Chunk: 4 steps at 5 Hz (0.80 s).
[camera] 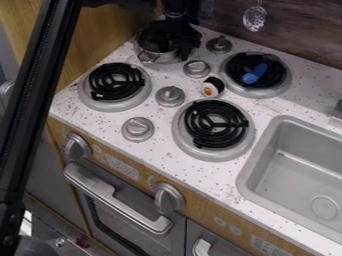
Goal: Move the silver pan to the bottom right burner
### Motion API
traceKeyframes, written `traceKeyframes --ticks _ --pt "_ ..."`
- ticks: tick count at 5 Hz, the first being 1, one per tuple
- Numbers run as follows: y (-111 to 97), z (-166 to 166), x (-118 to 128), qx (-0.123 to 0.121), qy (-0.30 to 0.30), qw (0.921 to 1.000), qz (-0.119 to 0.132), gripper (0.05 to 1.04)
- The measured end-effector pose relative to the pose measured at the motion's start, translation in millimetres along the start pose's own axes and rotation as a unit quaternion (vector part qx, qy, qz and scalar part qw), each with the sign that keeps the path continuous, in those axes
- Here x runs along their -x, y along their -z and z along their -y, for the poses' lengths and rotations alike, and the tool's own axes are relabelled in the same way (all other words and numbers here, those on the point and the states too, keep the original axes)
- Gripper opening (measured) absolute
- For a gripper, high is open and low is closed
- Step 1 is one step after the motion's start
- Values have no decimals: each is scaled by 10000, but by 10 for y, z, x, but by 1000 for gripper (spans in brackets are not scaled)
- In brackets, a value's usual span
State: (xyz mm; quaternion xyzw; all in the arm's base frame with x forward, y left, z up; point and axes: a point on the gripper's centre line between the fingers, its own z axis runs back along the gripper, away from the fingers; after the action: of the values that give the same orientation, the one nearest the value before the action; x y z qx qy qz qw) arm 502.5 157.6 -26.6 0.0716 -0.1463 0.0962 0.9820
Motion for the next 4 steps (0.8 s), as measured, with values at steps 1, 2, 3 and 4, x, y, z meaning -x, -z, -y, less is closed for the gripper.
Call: traceKeyframes --ticks 1,2,3,4 --pt "-3 16 -28 -43 34 10000 79 376" --pt "-7 52 9 -31 126 9999 75 155" --pt "-134 62 87 -30 188 9998 79 77" --pt "-469 238 242 -104 423 9990 137 71"
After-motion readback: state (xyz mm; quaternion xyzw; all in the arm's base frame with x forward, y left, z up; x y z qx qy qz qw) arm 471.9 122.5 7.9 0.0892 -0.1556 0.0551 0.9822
